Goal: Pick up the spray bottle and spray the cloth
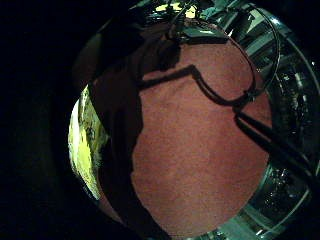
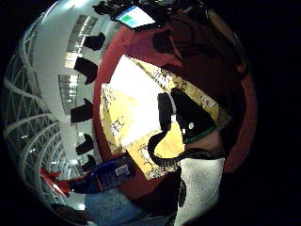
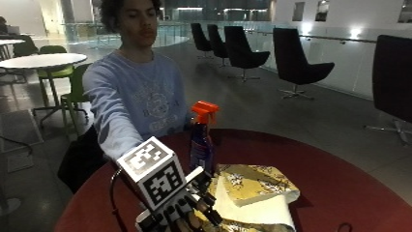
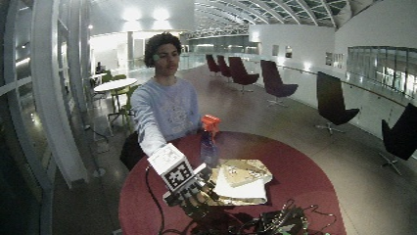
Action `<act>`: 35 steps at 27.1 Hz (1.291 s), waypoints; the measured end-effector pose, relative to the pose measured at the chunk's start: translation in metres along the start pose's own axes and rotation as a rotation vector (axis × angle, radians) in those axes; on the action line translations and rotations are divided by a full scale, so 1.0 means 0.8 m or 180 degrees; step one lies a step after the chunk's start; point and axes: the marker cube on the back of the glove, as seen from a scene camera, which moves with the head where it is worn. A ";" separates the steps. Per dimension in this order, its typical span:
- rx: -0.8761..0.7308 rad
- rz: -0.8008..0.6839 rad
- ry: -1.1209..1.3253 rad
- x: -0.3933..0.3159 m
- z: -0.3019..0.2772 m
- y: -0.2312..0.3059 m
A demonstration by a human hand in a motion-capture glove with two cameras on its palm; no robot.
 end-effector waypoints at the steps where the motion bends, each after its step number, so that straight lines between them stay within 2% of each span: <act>1: 0.0003 0.0000 -0.0004 0.000 0.000 0.000; 20: 0.0082 -0.0131 -0.0334 0.003 -0.014 0.016; 24: 0.0113 -0.0406 -0.1022 -0.015 -0.019 0.025; 30: 0.0028 -0.0850 -0.2544 -0.044 -0.026 0.055; 35: -0.0228 -0.1202 -0.3159 -0.072 -0.016 0.089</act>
